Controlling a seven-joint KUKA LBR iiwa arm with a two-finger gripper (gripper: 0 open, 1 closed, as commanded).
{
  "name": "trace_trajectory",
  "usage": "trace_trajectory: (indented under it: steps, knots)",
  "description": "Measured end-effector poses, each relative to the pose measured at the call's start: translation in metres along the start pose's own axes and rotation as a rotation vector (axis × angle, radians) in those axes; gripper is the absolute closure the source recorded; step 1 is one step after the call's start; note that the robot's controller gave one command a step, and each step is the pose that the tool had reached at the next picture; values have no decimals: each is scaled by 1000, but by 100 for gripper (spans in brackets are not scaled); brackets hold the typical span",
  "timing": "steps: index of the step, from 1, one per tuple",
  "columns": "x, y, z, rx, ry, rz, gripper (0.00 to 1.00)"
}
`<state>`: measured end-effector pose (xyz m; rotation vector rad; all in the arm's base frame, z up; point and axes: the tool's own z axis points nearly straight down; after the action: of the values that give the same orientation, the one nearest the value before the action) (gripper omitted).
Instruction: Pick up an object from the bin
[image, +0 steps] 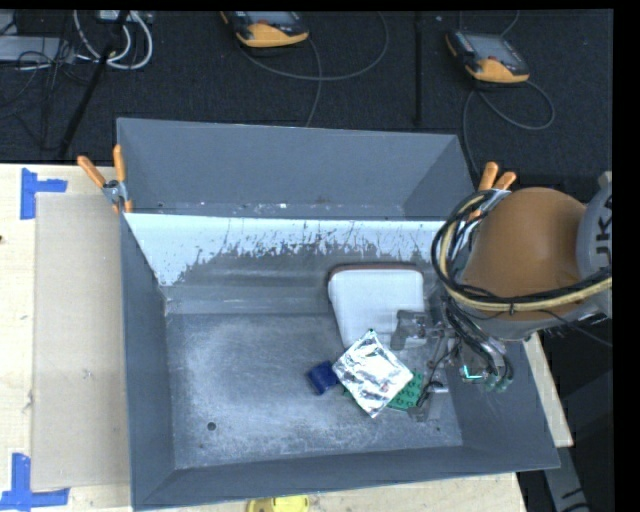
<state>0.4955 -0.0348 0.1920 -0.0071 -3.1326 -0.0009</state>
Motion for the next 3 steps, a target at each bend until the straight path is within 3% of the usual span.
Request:
trace_trajectory:
  steps: [1,2,3]
  knots:
    - [-16,30,125,-1,-3,260,0]
    - [-56,46,92,-3,-10,660,0]
    - [-13,20,77,-1,-4,786,0]
